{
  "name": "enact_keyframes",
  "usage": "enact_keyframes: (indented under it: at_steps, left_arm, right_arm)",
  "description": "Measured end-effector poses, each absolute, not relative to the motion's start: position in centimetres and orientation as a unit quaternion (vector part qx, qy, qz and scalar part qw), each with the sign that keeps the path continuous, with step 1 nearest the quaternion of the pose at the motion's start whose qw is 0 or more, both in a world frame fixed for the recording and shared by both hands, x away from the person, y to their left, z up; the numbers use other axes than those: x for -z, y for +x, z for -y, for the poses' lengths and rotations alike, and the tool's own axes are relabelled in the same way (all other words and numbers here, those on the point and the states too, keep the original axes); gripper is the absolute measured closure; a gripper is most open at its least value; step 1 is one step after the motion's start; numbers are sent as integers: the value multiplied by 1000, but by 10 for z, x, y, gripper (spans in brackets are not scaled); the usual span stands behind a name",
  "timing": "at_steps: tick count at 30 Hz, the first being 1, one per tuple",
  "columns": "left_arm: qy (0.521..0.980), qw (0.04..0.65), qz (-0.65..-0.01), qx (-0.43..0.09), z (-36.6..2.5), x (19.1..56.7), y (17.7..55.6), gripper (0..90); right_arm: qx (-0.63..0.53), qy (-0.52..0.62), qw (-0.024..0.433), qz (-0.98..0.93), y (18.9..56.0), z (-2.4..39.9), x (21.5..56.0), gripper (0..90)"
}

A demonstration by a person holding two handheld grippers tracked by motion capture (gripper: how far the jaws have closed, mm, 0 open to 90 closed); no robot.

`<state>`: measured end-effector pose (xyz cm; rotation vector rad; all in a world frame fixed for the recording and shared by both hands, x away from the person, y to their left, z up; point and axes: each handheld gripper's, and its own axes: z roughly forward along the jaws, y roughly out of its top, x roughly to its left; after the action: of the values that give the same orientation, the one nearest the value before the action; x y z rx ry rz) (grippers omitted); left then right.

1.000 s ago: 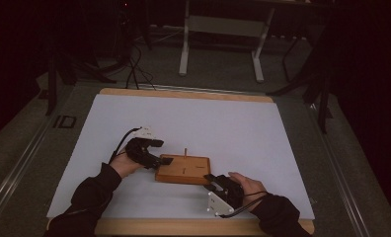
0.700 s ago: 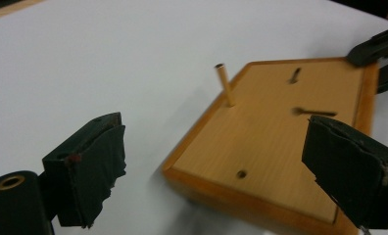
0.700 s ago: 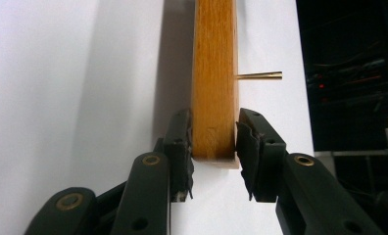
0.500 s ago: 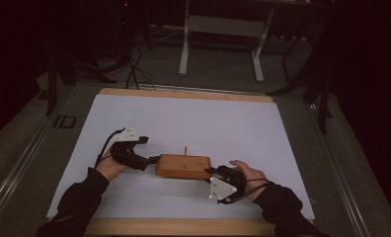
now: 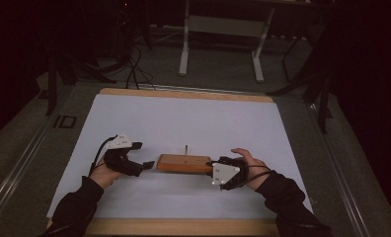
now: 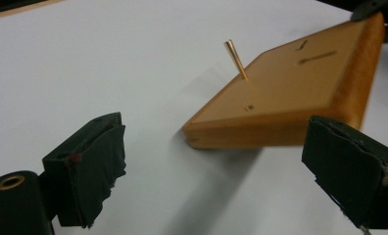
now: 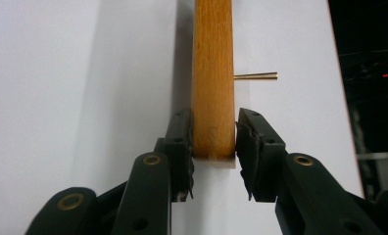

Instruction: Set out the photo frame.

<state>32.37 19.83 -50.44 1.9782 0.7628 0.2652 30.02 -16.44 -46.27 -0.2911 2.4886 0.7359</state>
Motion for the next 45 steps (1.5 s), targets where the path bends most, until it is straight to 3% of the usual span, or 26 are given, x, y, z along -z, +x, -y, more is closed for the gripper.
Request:
enact_keyframes:
  at_steps: [13, 19, 45]
  left_arm:
    - [810, 479, -321, -104, -195, 518, 322, 93]
    - [809, 481, -322, -101, -194, 520, 323, 93]
    - [815, 476, -318, -96, -191, 527, 323, 93]
  right_arm:
    - [-304, -57, 206, -928, 339, 167, 442, 694]
    - [-319, -22, 160, -934, 363, 168, 435, 692]
    - [-315, 37, 140, -938, 420, 160, 434, 638]
